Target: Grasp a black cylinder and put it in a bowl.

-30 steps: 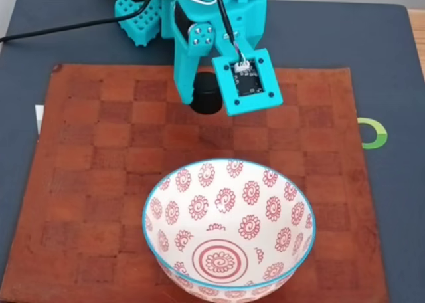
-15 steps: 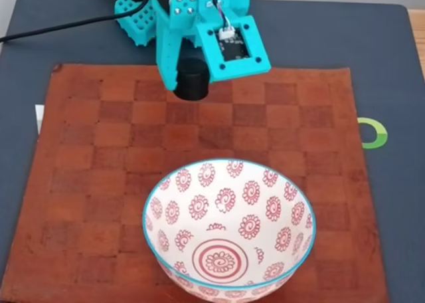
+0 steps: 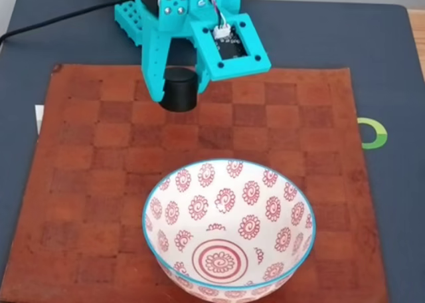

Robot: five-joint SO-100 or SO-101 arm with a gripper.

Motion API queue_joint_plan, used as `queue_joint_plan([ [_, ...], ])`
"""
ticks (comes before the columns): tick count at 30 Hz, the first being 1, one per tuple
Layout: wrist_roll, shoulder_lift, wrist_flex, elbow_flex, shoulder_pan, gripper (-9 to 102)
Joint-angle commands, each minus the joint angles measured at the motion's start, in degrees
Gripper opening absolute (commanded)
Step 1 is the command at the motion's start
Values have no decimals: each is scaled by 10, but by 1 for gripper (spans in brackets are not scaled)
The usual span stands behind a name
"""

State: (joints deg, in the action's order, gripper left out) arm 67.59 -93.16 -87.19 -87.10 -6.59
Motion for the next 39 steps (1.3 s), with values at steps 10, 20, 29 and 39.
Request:
queue_joint_plan([
  [10, -17, 190, -43, 309, -20, 13],
  [20, -7, 321, -51, 468, -55, 13],
  [29, -6, 400, -44, 523, -62, 14],
  [39, -11, 415, -50, 532, -56, 25],
])
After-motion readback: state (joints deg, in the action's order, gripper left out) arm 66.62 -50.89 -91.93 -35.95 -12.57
